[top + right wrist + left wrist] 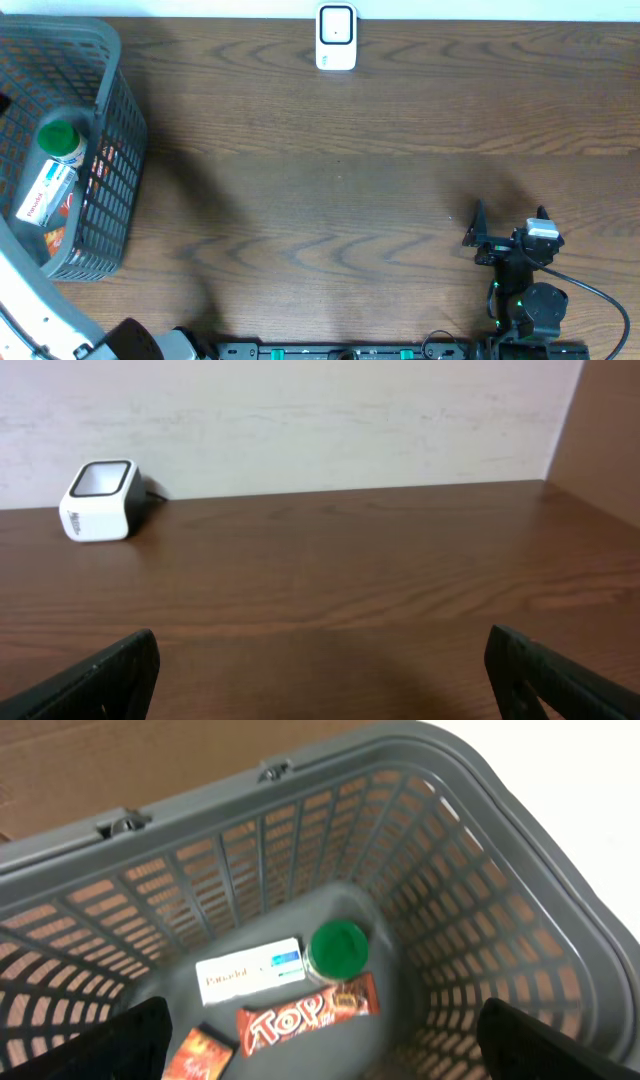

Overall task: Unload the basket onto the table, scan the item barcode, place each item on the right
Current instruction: 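Reach left gripper into basket and grasp green-capped white bottle, then lift bottle out with left gripper and place it on table center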

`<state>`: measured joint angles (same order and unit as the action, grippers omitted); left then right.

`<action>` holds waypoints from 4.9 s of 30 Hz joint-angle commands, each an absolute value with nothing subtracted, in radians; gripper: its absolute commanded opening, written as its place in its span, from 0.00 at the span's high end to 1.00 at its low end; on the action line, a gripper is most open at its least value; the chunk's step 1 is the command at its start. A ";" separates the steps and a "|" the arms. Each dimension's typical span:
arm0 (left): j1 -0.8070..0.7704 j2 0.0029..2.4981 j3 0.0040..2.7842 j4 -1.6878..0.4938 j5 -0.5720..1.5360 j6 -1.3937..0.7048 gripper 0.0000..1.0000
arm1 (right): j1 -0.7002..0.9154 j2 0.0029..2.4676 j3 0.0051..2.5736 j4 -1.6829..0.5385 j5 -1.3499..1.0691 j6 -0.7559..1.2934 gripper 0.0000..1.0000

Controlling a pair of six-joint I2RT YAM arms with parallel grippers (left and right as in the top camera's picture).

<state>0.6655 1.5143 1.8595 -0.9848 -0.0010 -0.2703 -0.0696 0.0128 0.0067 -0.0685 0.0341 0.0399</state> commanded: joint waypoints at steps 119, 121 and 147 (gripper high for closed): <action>-0.543 2.027 1.788 -0.876 0.111 -0.437 0.34 | -0.064 0.007 0.006 -0.072 0.036 0.028 0.01; -0.578 2.080 1.788 -0.853 0.112 -0.452 0.34 | -0.064 0.007 0.006 -0.072 0.036 0.028 0.01; -0.833 2.134 1.686 -0.756 -0.123 -0.550 0.04 | -0.064 0.007 0.006 -0.072 0.036 0.028 0.01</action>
